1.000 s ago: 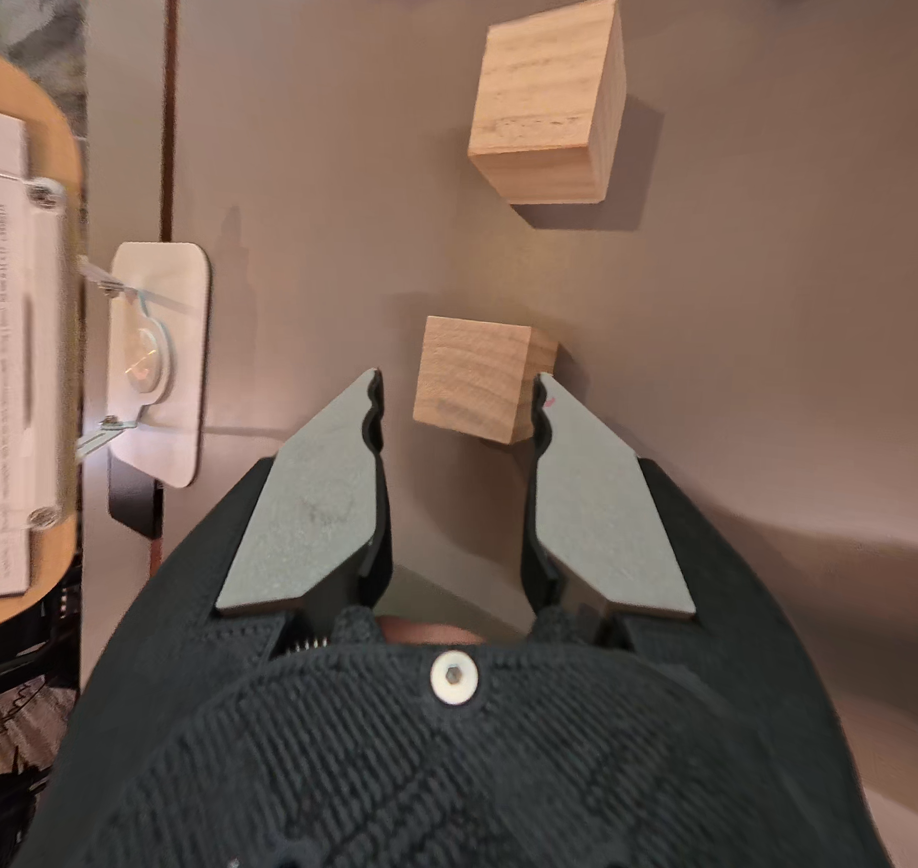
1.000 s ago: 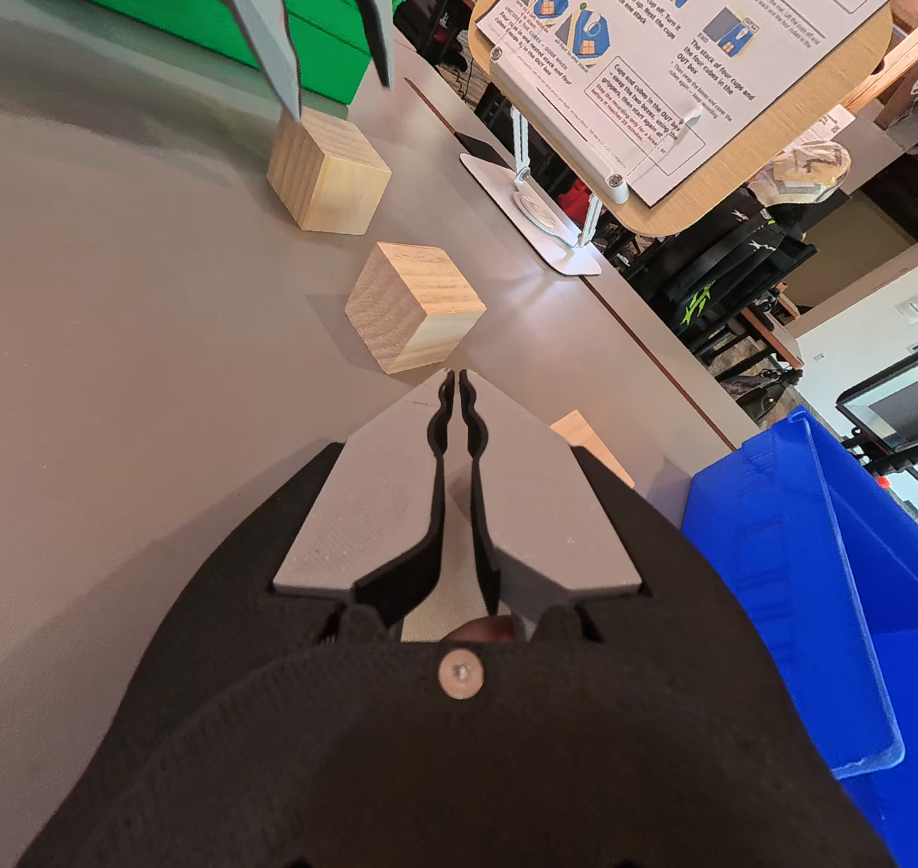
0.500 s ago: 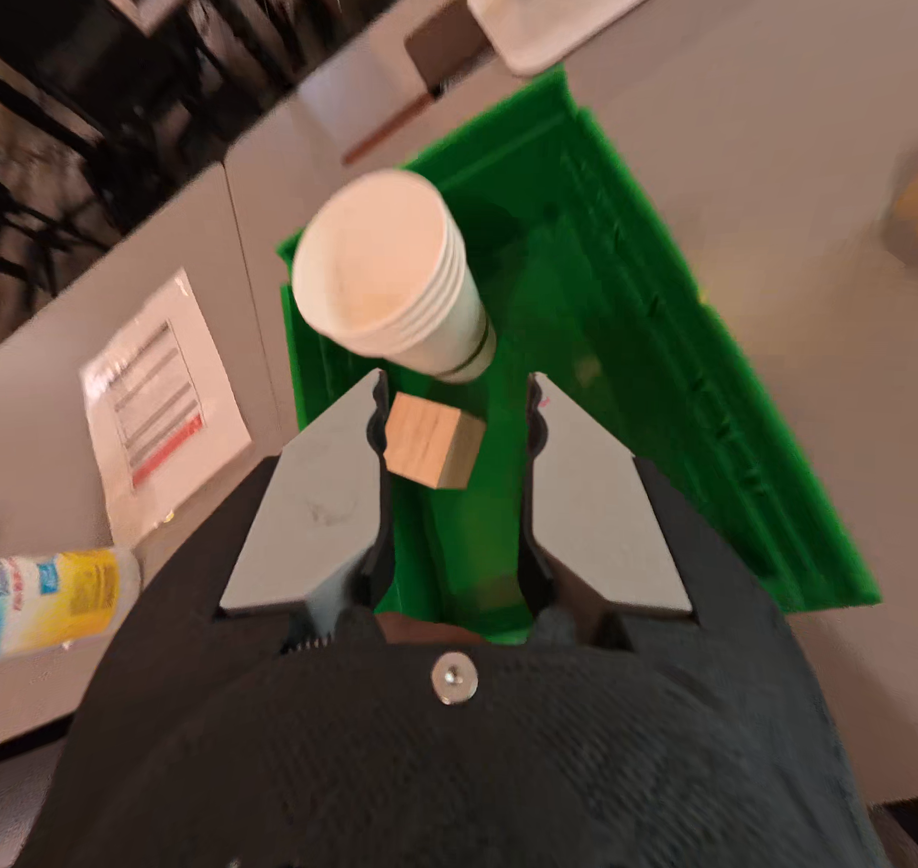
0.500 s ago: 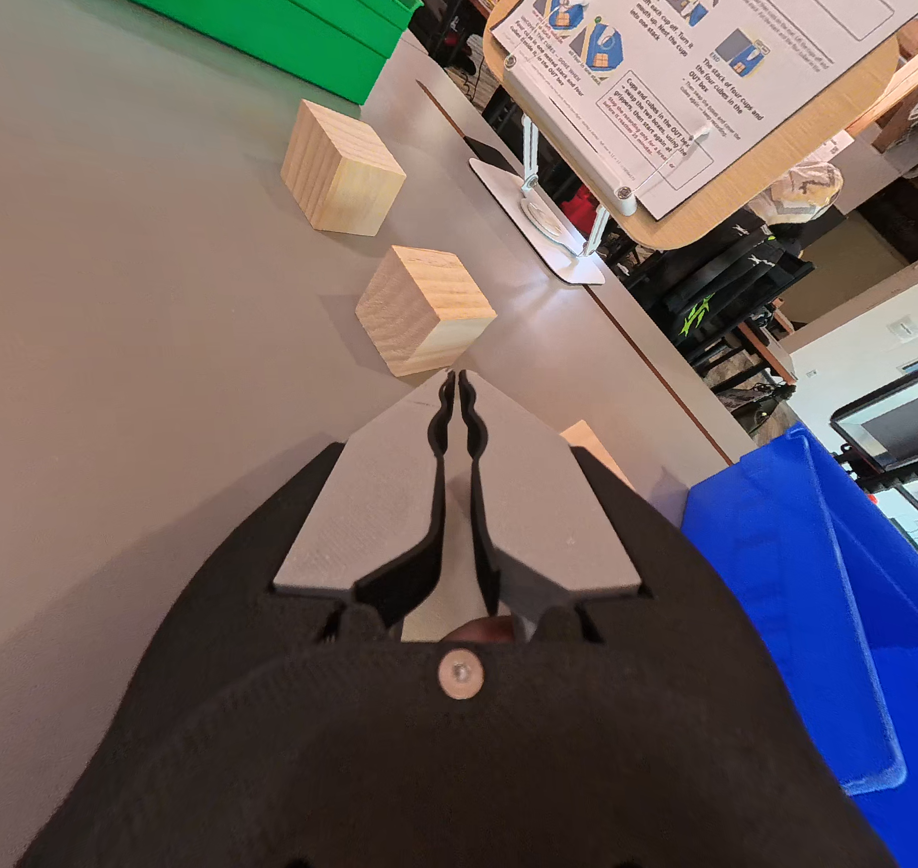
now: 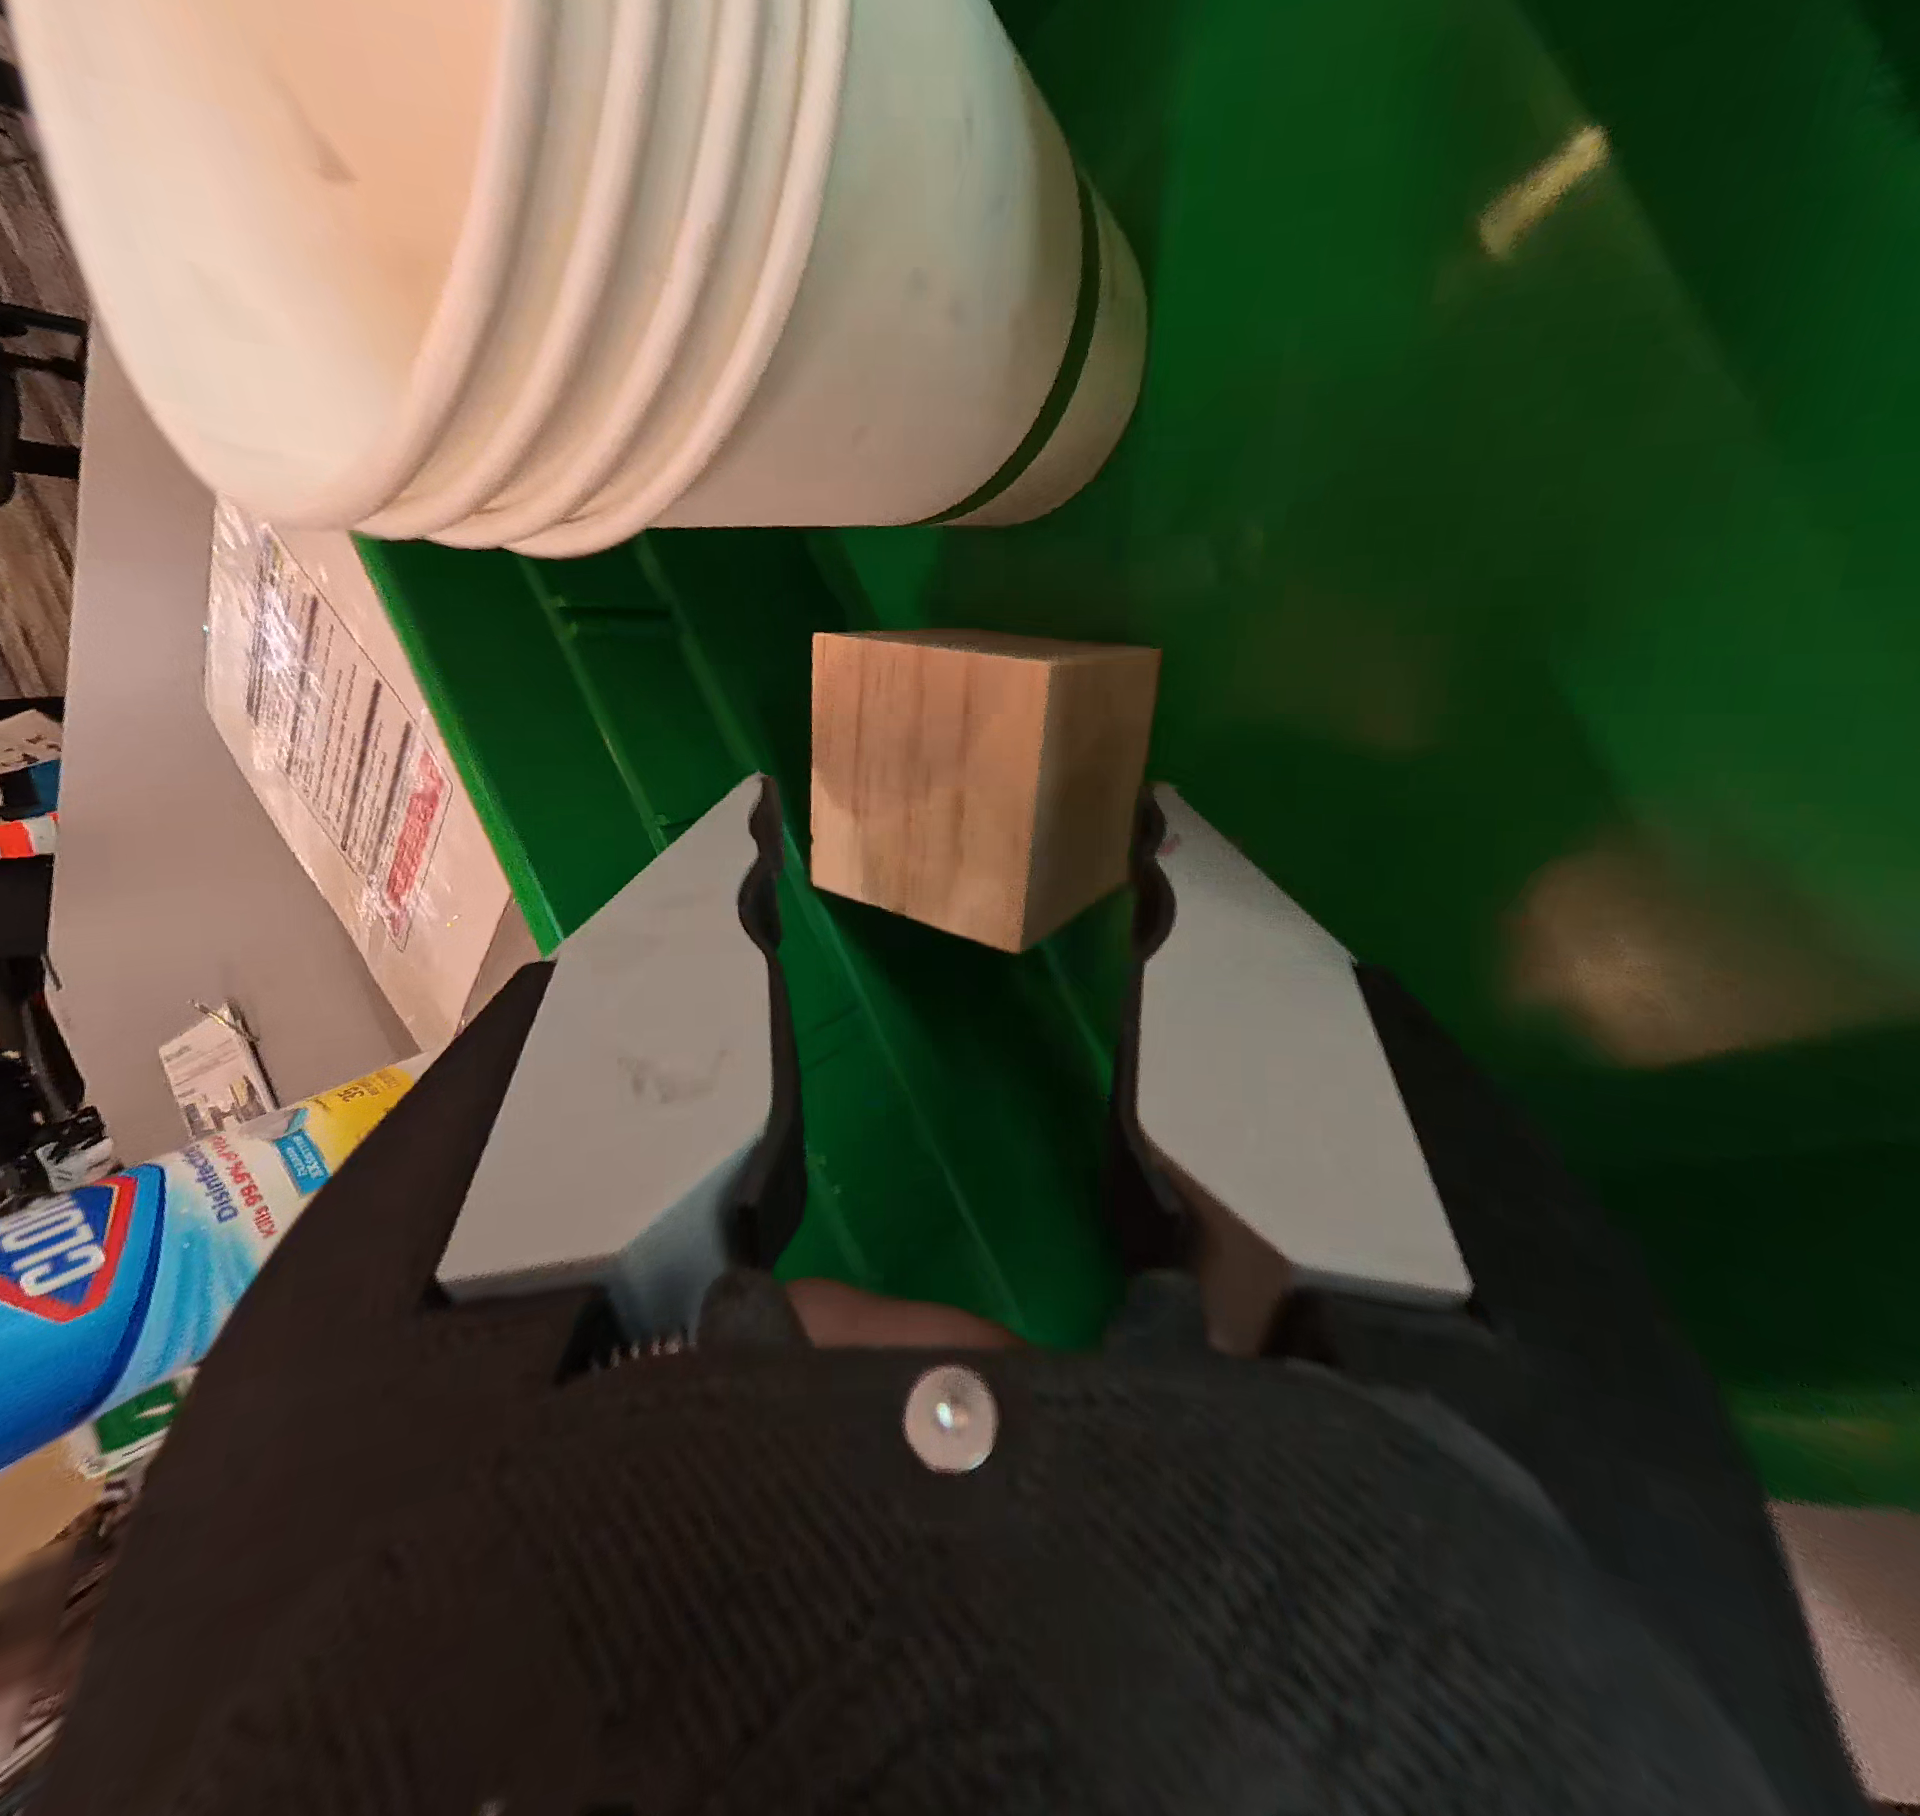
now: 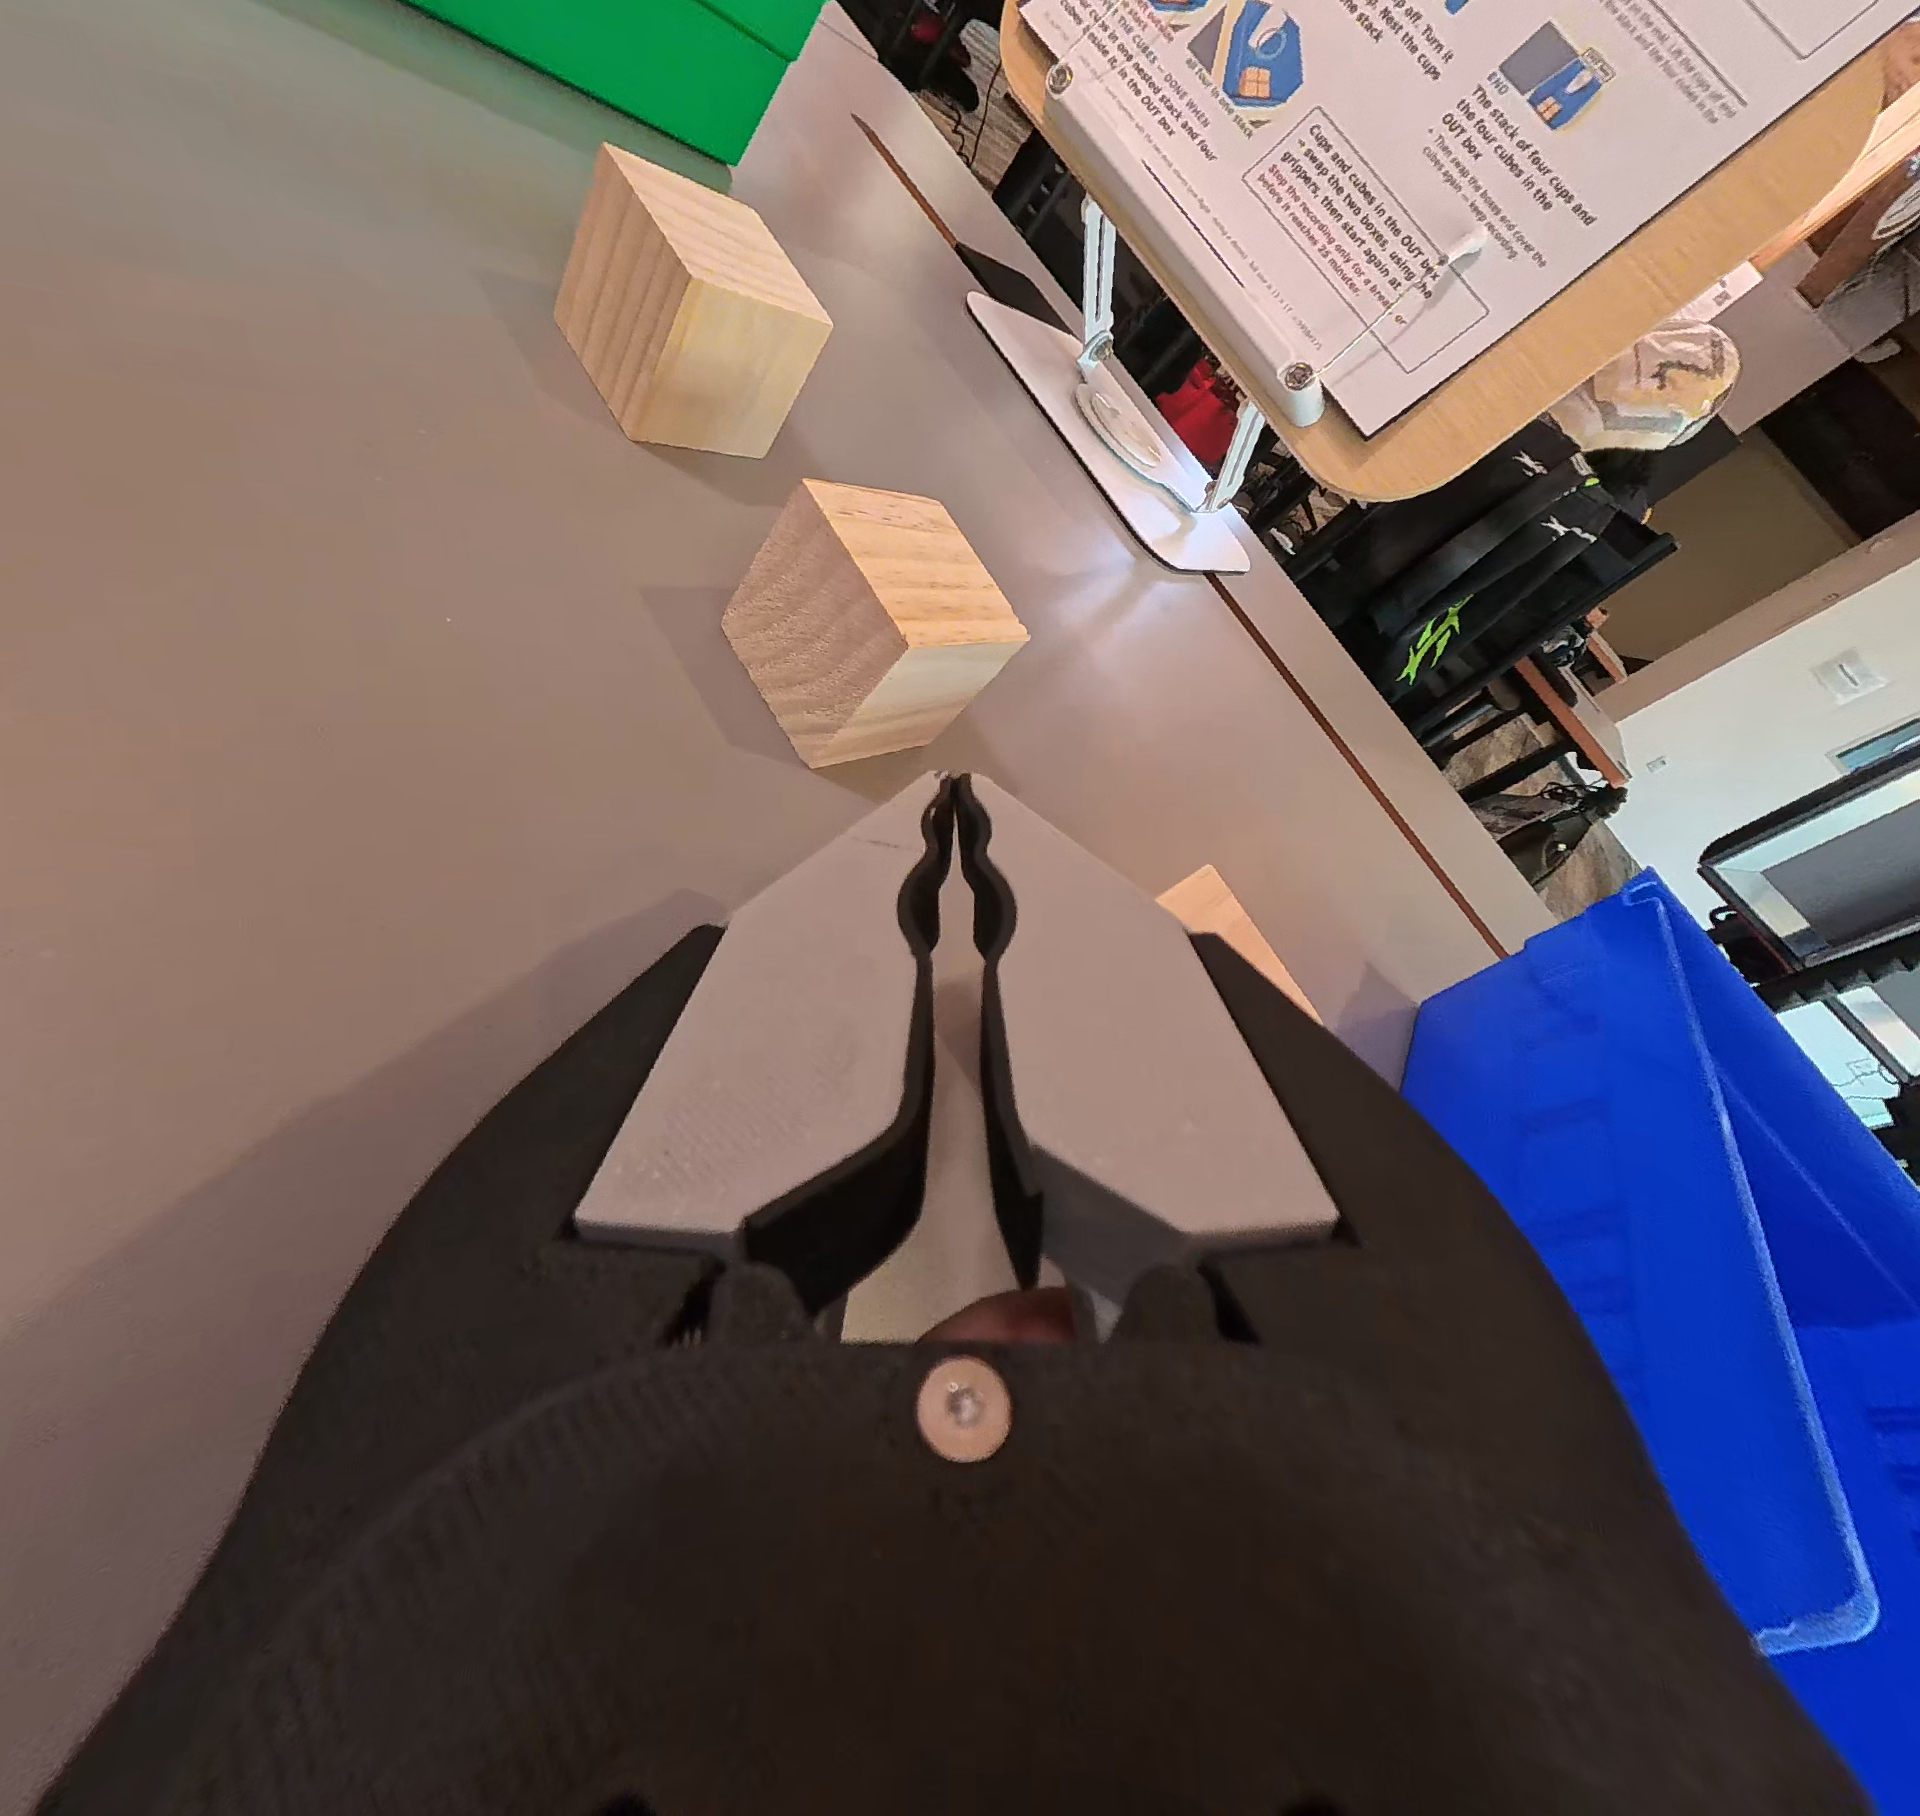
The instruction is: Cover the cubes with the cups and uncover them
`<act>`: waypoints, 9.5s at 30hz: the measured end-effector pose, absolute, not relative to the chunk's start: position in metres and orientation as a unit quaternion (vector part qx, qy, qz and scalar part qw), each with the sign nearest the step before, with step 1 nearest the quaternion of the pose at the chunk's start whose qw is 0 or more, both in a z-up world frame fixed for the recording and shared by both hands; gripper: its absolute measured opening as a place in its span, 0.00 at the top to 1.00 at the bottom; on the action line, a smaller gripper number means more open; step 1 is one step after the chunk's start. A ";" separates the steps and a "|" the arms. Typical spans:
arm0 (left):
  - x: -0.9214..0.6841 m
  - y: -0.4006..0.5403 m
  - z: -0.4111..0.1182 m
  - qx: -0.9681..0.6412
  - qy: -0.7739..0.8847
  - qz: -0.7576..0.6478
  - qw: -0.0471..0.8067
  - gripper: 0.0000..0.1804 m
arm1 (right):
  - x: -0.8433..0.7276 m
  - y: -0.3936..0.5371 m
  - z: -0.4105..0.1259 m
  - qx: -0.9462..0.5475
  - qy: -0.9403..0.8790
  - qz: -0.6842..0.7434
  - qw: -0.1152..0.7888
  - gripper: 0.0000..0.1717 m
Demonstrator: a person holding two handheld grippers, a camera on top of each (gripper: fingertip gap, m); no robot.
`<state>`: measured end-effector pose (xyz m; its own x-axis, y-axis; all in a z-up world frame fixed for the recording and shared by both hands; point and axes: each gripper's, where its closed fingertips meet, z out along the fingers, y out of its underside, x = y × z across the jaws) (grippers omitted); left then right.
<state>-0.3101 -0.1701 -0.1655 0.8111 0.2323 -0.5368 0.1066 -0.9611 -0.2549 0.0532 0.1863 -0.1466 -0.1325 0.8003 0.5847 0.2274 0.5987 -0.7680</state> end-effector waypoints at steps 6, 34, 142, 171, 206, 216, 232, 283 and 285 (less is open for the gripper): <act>-0.321 -0.169 -0.186 -0.953 -0.088 0.282 0.071 0.61 | 0.052 0.186 -0.148 -0.360 -0.709 0.257 0.549 1.00; -0.158 -0.003 -0.073 -0.894 0.224 0.365 0.135 0.64 | 0.055 0.181 -0.149 -0.345 -0.715 0.254 0.552 1.00; -0.315 -0.143 -0.049 -0.859 -0.272 0.261 0.347 0.99 | 0.058 0.178 -0.150 -0.335 -0.722 0.253 0.551 1.00; 0.017 0.080 0.024 -0.563 0.019 0.052 0.825 0.99 | 0.002 0.102 -0.029 -0.330 -0.460 0.823 0.040 0.49; -0.041 0.106 -0.106 -0.724 -0.046 0.237 0.647 1.00 | 0.082 0.263 -0.050 -0.499 -0.467 0.461 0.566 0.49; -0.040 0.111 -0.112 -0.737 -0.023 0.258 0.624 1.00 | 0.047 0.268 -0.102 -0.601 -0.583 0.342 0.426 0.49; -0.053 0.100 -0.106 -0.724 -0.080 0.233 0.644 1.00 | -0.017 0.105 -0.014 -0.410 -0.651 0.499 0.399 0.38; -0.304 -0.100 -0.082 -0.853 -0.293 0.269 0.337 0.99 | -0.046 0.080 -0.103 -0.384 -0.680 0.465 0.416 0.63; -0.304 -0.103 -0.080 -0.854 -0.291 0.268 0.336 0.99 | -0.046 0.081 -0.105 -0.386 -0.681 0.463 0.416 0.63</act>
